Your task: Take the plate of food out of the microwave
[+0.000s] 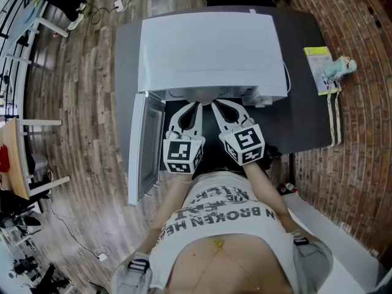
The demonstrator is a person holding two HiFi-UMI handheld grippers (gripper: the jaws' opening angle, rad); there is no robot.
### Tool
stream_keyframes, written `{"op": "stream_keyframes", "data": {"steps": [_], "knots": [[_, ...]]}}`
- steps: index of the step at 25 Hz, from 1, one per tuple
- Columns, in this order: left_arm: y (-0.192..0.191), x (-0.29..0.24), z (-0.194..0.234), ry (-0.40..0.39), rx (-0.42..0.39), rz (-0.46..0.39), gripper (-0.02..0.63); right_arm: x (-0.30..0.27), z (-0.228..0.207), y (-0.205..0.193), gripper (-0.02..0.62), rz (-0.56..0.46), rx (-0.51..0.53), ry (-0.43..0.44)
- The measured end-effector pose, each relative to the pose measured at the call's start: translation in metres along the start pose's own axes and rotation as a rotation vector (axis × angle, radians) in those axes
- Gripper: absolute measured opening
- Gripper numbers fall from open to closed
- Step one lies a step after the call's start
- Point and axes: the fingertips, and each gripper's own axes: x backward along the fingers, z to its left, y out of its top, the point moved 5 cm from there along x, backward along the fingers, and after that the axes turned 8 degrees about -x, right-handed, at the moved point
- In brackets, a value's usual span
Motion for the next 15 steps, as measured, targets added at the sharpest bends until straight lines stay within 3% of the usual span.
{"op": "stream_keyframes", "data": {"steps": [15], "knots": [[-0.005, -0.009, 0.006, -0.019, 0.009, 0.03, 0.006, -0.01, -0.007, -0.003, 0.008, 0.015, -0.027, -0.006]]}}
